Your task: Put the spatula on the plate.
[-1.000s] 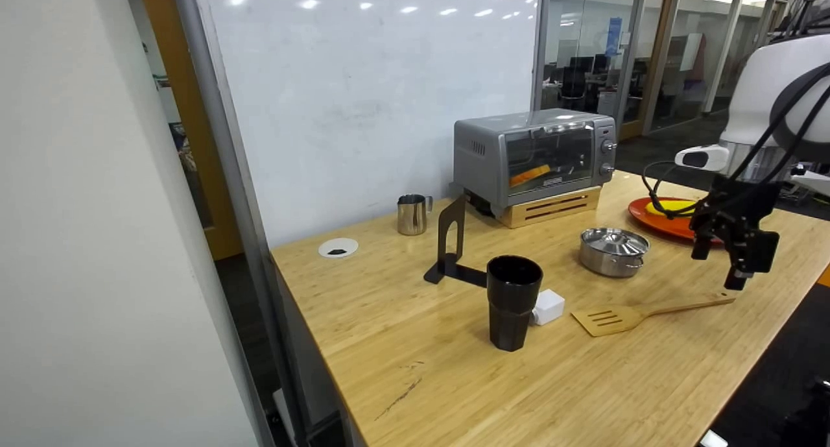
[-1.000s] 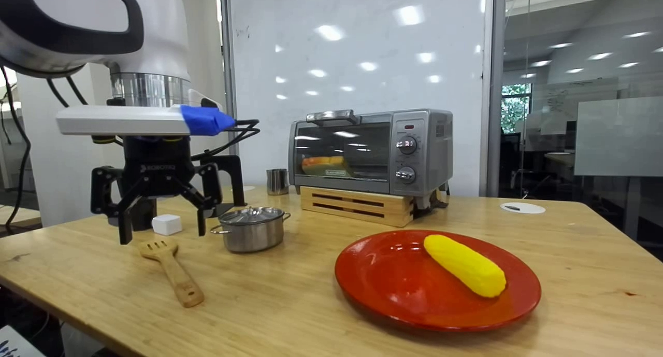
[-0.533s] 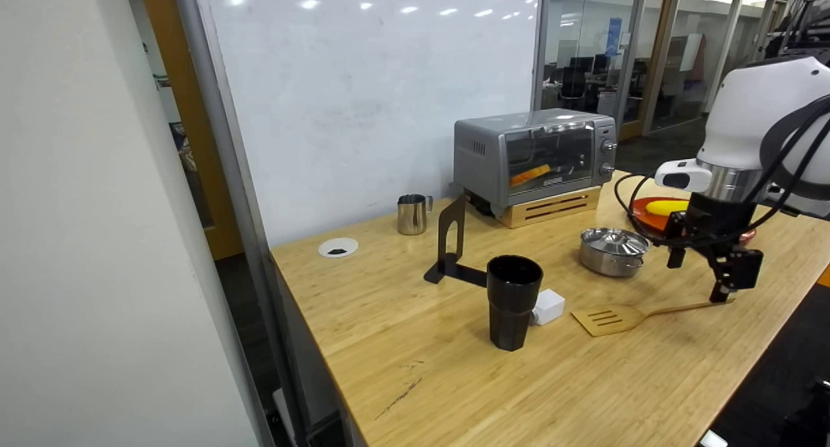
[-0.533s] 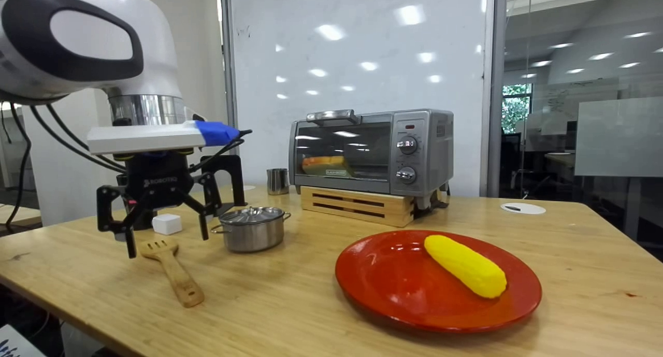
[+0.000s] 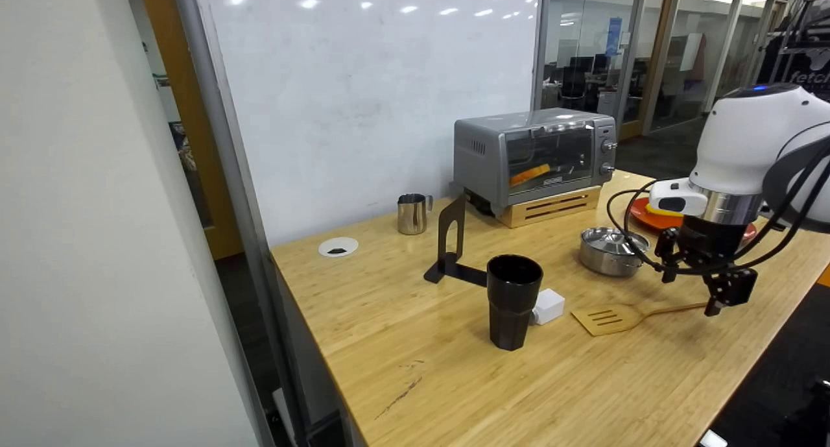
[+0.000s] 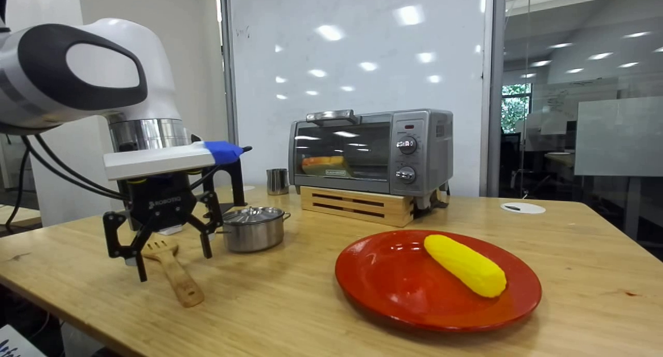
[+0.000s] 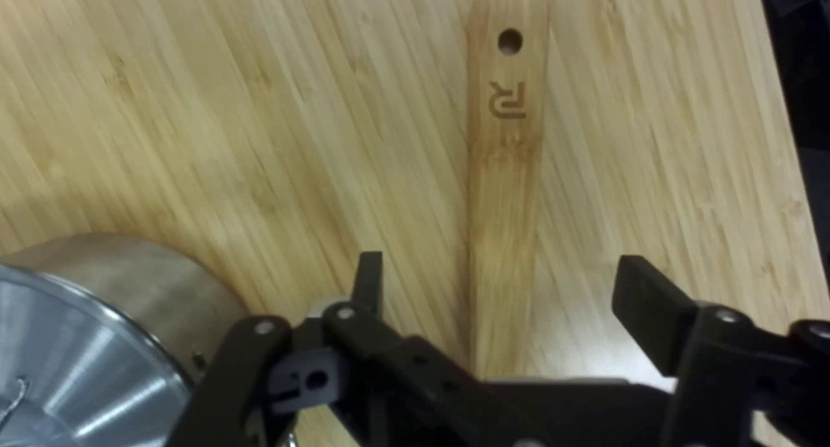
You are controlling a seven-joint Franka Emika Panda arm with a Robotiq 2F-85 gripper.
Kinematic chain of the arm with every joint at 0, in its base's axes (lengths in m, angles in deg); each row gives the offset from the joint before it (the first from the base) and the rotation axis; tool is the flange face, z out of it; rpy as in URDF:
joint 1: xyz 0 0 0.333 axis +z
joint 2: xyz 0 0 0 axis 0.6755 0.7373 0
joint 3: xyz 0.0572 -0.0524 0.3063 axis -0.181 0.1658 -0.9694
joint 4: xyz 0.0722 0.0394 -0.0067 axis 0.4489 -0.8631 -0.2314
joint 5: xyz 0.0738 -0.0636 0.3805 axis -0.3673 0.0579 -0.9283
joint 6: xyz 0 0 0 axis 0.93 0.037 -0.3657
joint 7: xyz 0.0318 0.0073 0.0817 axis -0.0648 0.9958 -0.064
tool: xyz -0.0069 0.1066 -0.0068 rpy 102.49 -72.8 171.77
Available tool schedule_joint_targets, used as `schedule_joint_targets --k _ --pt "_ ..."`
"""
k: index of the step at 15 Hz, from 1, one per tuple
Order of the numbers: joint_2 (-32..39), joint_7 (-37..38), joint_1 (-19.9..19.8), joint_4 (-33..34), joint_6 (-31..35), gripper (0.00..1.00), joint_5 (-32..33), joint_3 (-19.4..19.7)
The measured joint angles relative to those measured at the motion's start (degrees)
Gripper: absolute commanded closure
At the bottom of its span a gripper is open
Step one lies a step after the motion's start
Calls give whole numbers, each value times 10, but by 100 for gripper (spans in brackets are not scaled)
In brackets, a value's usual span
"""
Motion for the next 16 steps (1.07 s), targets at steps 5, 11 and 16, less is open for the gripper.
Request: schedule_joint_targets --k 5,11,16 --pt "10 2 -9 0 10 76 32 0" --pt "0 3 -9 -9 8 94 36 -4" --pt "-13 -3 -8 -2 -6 94 -65 -16"
